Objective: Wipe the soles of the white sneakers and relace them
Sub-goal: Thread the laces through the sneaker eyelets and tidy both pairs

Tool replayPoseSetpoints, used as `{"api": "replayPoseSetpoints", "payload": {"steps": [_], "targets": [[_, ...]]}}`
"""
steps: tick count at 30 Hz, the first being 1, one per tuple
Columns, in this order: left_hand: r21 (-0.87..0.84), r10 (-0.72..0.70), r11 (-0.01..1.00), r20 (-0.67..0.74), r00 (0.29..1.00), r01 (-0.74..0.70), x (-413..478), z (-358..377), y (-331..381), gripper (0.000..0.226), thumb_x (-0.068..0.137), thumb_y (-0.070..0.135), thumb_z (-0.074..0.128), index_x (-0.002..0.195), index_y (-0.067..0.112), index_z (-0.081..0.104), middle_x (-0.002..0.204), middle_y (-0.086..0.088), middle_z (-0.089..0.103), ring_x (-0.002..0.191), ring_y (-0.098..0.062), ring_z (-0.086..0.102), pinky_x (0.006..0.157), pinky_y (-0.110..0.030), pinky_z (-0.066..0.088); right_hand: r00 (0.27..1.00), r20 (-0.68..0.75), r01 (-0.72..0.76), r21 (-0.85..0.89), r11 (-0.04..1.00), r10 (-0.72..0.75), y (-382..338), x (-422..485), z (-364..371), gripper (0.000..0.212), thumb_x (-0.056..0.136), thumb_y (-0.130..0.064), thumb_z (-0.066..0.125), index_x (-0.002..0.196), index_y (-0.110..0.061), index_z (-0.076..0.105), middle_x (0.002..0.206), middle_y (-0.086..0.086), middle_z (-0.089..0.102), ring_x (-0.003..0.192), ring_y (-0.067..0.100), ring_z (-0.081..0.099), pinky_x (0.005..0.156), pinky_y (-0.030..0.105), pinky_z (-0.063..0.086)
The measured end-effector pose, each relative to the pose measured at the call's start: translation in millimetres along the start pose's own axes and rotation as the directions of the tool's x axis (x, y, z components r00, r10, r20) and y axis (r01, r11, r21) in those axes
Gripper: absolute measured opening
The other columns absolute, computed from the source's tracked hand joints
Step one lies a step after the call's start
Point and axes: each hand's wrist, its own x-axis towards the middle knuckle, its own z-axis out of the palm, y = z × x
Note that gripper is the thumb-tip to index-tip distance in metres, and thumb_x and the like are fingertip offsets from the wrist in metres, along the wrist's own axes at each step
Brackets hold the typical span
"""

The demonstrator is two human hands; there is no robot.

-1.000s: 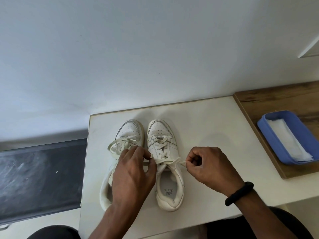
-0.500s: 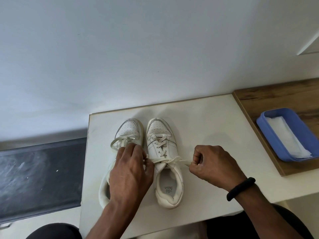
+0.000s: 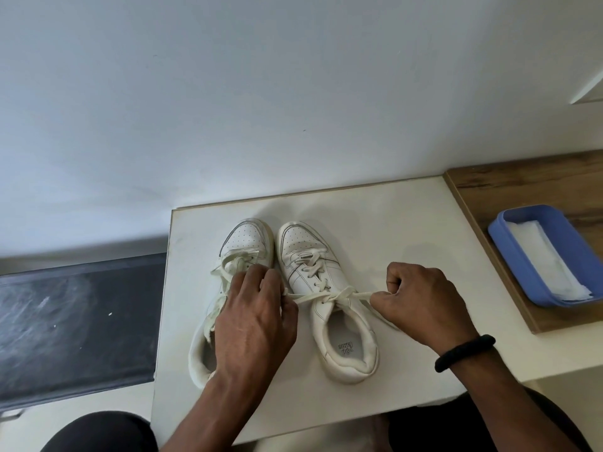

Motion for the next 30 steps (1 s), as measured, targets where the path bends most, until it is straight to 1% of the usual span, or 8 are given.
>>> {"api": "replayPoseSetpoints", "payload": {"steps": [7, 9, 12, 15, 18, 24, 27, 30], "targets": [[0.008, -0.03, 1.0, -0.02, 0.999, 0.03, 1.7, -0.8, -1.1, 0.018, 0.079, 0.009, 0.073, 0.08, 0.011, 0.056, 0.083, -0.005, 0.057, 0.08, -0.03, 0.058, 0.048, -0.034, 0.042, 0.989, -0.128, 0.093, 0.132, 0.987, -0.076, -1.9, -1.9, -1.6, 0.024, 0.07, -0.027, 0.067, 0.06, -0.018, 0.048, 0.053, -0.002, 0.055, 0.055, 0.022, 0.055, 0.052, 0.035, 0.047], [0.009, -0.041, 0.999, -0.029, 0.999, 0.042, 2.7, -1.1, -2.0, 0.016, 0.083, 0.01, 0.071, 0.082, 0.011, 0.056, 0.085, -0.005, 0.058, 0.08, -0.031, 0.059, 0.049, -0.036, 0.044, 0.995, -0.043, 0.094, 0.292, 0.952, -0.085, -2.9, -2.0, -5.0, 0.021, 0.07, -0.027, 0.065, 0.058, -0.015, 0.052, 0.055, -0.001, 0.061, 0.058, 0.025, 0.058, 0.057, 0.04, 0.049], [0.022, -0.067, 0.997, -0.046, 0.997, 0.068, 4.7, -2.2, -3.7, 0.015, 0.087, 0.011, 0.072, 0.085, 0.012, 0.057, 0.087, -0.005, 0.059, 0.082, -0.032, 0.061, 0.049, -0.037, 0.044, 0.952, 0.266, -0.034, 0.582, 0.812, -0.151, -7.5, -3.4, -11.2, 0.023, 0.068, -0.023, 0.054, 0.063, 0.0, 0.05, 0.069, 0.008, 0.074, 0.075, 0.027, 0.072, 0.077, 0.051, 0.053], [0.03, -0.075, 0.997, -0.055, 0.996, 0.076, 6.1, -2.8, -4.2, 0.015, 0.088, 0.011, 0.072, 0.086, 0.011, 0.057, 0.088, -0.006, 0.06, 0.083, -0.033, 0.062, 0.047, -0.037, 0.043, 0.854, 0.448, -0.132, 0.679, 0.722, -0.265, -10.7, -6.7, -15.1, 0.02, 0.07, -0.015, 0.051, 0.066, 0.004, 0.046, 0.084, 0.014, 0.078, 0.087, 0.025, 0.076, 0.079, 0.034, 0.054], [0.043, -0.073, 0.996, -0.049, 0.996, 0.075, 6.9, -2.5, -6.3, 0.016, 0.088, 0.011, 0.073, 0.085, 0.012, 0.058, 0.087, -0.005, 0.06, 0.083, -0.032, 0.061, 0.044, -0.031, 0.036, 0.822, 0.499, -0.184, 0.689, 0.701, -0.275, -12.1, -8.2, -14.4, 0.014, 0.07, -0.014, 0.052, 0.068, 0.0, 0.049, 0.089, 0.013, 0.078, 0.088, 0.025, 0.077, 0.074, 0.016, 0.052], [0.052, -0.07, 0.996, -0.032, 0.997, 0.071, 6.5, -3.8, -7.5, 0.015, 0.086, 0.014, 0.073, 0.084, 0.013, 0.059, 0.088, -0.004, 0.06, 0.084, -0.03, 0.061, 0.046, -0.029, 0.031, 0.968, 0.227, -0.07, 0.65, 0.756, -0.105, -11.5, -7.6, -4.4, 0.02, 0.068, -0.007, 0.067, 0.061, -0.003, 0.048, 0.069, 0.008, 0.075, 0.073, 0.026, 0.069, 0.069, 0.038, 0.045], [0.032, -0.068, 0.997, -0.039, 0.997, 0.069, 6.6, -5.1, -7.5, 0.014, 0.084, 0.016, 0.072, 0.082, 0.014, 0.058, 0.087, -0.003, 0.059, 0.082, -0.028, 0.06, 0.046, -0.029, 0.033, 0.995, 0.098, -0.076, 0.726, 0.684, 0.006, -16.3, -5.7, -0.7, 0.011, 0.058, -0.017, 0.063, 0.055, -0.011, 0.056, 0.069, 0.01, 0.072, 0.078, 0.041, 0.06, 0.069, 0.044, 0.046], [0.016, -0.074, 0.997, -0.047, 0.996, 0.075, 6.4, -6.0, -7.1, 0.016, 0.084, 0.016, 0.074, 0.081, 0.014, 0.058, 0.085, -0.002, 0.06, 0.08, -0.027, 0.06, 0.047, -0.028, 0.032, 0.995, 0.095, -0.1, 0.797, 0.595, 0.04, -20.9, -6.5, -1.2, 0.013, 0.059, -0.014, 0.062, 0.049, -0.016, 0.054, 0.072, 0.015, 0.07, 0.067, 0.024, 0.062, 0.071, 0.041, 0.051]]}}
